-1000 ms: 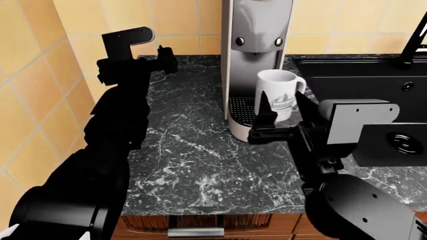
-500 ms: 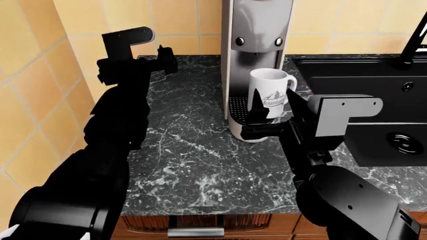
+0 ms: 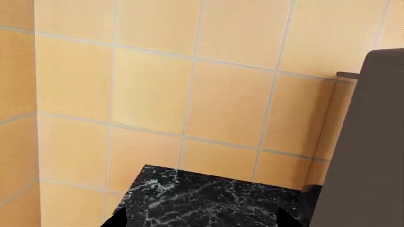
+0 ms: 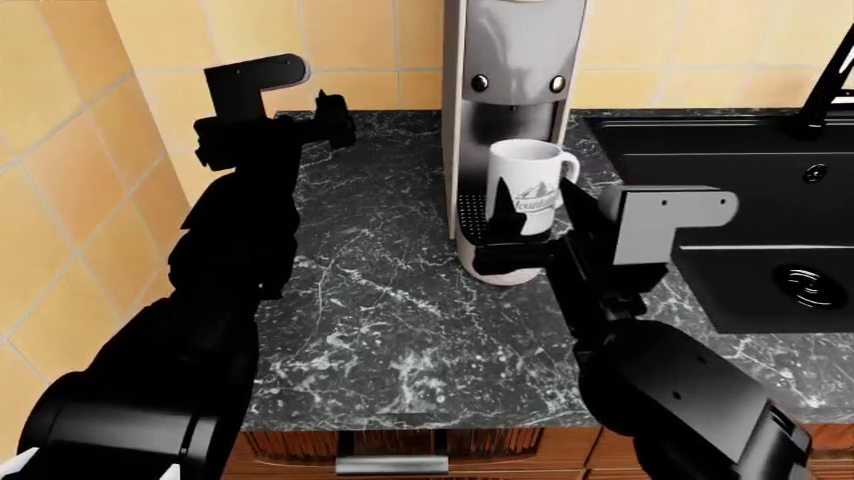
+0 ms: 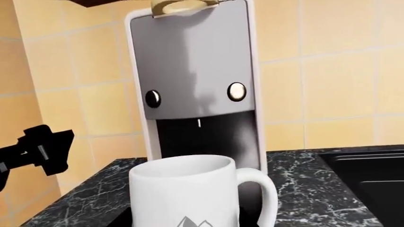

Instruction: Pick the mug from the cabinet, place it under the coffee machine dispenser, and press the start button.

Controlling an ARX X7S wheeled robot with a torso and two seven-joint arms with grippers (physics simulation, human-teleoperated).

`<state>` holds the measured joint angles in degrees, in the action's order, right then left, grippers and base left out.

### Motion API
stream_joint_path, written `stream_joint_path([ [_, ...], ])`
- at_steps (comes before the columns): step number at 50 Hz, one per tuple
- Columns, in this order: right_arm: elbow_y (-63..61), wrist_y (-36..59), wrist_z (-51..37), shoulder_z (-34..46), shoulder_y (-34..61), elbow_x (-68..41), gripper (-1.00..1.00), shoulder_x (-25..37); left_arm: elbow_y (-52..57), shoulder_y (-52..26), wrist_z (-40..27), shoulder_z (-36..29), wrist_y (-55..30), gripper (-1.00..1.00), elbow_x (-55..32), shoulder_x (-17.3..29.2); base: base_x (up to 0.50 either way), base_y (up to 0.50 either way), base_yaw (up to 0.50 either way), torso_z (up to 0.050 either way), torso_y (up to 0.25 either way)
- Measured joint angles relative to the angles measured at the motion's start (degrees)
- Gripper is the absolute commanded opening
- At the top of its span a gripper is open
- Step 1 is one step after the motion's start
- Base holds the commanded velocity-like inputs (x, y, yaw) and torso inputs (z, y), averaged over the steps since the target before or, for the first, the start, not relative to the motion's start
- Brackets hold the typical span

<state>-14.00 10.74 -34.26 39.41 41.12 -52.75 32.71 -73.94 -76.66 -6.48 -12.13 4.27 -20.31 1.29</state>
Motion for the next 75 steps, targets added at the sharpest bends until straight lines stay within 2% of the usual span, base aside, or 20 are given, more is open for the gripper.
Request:
stream_joint_path([
  [75,15.3,-3.9,6.3,0.9,3.5,3.2,-1.00,-7.2,1.3,0.5,-0.1,-2.1,-0.3,1.00,-1.8,0.3,0.00,0.00,0.00,0.000,0.000],
])
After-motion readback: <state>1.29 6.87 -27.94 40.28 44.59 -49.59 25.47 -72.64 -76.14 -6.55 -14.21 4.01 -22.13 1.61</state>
